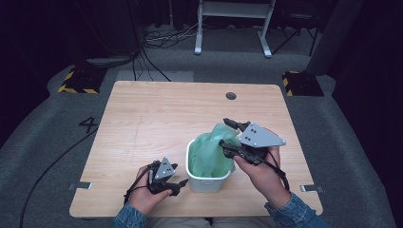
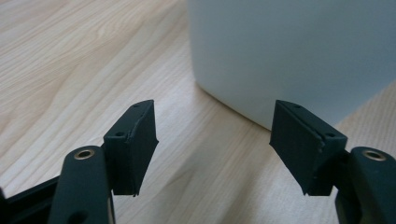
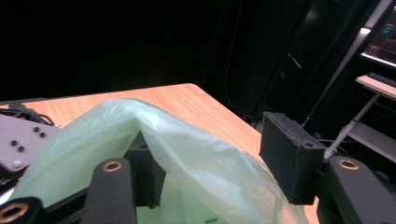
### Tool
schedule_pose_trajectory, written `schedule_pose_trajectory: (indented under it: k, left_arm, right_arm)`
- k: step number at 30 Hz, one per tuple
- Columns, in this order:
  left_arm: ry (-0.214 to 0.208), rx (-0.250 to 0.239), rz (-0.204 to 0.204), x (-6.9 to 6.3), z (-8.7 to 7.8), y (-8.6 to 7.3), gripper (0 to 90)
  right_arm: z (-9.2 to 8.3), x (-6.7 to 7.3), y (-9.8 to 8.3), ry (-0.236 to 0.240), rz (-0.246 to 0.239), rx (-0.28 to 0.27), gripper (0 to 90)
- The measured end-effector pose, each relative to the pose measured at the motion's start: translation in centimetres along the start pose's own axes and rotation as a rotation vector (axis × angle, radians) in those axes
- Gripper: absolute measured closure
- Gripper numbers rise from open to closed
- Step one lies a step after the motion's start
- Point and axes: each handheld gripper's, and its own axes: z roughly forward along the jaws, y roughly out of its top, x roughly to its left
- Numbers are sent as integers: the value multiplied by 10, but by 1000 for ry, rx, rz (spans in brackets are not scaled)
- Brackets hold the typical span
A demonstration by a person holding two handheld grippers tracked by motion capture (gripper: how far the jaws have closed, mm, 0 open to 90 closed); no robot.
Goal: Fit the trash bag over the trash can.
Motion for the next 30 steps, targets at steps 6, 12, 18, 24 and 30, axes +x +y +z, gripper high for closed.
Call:
schedule_pose_trajectory:
  k: [6,12,18,24,30]
  left_arm:
    - [29,-49,-52,12,-16,2,301]
    - [49,-94,-78,19,-32,8,301]
    - [73,-135,-77,24,-51,18,301]
    - [65,-144,-65,24,-62,26,300]
    - [50,-177,-49,17,-74,39,298]
  right_arm:
    - [14,12,9,27,-41,3,422]
    - [28,18,11,51,-52,31,410]
    - [38,21,9,67,-51,62,403]
    - [48,22,6,80,-54,92,397]
    - [56,24,3,98,-56,122,380]
